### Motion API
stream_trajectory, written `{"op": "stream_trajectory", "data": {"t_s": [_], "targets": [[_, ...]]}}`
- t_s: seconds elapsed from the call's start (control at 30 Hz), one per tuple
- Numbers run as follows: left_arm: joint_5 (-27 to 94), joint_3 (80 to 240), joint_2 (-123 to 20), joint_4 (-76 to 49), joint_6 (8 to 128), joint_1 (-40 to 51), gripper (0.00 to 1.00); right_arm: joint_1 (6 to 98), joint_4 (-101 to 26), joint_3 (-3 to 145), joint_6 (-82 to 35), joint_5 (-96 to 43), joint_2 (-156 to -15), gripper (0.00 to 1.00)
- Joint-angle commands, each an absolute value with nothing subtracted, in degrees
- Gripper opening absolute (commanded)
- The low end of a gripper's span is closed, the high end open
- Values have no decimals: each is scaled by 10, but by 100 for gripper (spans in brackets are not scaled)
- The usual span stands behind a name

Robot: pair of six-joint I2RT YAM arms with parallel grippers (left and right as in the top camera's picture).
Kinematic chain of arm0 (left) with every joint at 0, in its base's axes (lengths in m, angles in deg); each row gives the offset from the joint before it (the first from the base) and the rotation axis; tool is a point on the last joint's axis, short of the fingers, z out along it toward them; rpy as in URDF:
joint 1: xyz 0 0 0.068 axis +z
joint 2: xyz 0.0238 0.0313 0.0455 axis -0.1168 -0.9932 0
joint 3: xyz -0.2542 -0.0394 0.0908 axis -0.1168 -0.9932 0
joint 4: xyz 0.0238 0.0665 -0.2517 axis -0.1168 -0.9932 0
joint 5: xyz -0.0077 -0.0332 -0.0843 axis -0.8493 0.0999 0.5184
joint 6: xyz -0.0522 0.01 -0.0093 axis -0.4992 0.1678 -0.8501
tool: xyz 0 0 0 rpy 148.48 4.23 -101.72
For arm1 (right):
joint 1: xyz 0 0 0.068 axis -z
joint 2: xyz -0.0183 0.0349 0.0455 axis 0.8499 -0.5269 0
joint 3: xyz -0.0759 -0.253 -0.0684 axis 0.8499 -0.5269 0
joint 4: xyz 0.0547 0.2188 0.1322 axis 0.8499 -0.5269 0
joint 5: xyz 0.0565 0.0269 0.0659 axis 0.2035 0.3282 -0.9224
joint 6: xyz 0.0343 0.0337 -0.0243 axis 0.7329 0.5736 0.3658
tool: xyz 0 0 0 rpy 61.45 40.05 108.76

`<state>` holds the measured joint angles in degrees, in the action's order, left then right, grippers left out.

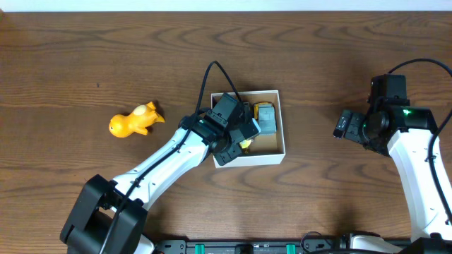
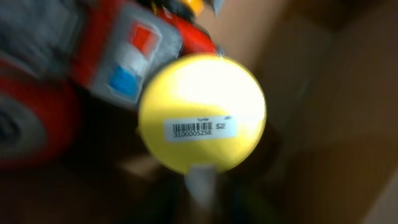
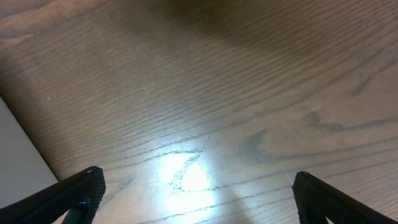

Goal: Pack container
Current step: 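Open left gripper to drop yellow toy and withdraw left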

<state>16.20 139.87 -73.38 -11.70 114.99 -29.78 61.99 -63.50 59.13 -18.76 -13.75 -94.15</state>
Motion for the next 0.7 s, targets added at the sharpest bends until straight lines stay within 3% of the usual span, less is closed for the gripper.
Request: {"op": "stream_trajectory", "data": {"t_s": [0.0, 0.03, 0.2, 0.33, 0.4, 0.5, 0.67], "targets": [[160, 1407, -740, -115, 1153, -300, 38, 625, -634, 590, -196, -127, -942, 99], [160, 1407, -738, -110, 1153, -300, 38, 625, -634, 590, -197, -127, -942, 99], [160, 1421, -714, -105, 1153, -300, 65, 625, -634, 590, -197, -127, -942, 99], [140, 1440, -680, -107, 1153, -298, 66, 625, -634, 590, -197, -127, -942, 99], [123, 1447, -650, -113, 1151, -298, 73, 625, -634, 590, -200, -127, -942, 99], [86, 1452, -598, -130, 1147, -292, 97, 625, -635, 590, -203, -125, -942, 99], [16, 1452, -506, -177, 1109, -215, 98, 625, -634, 590, -203, -125, -942, 99]]}}
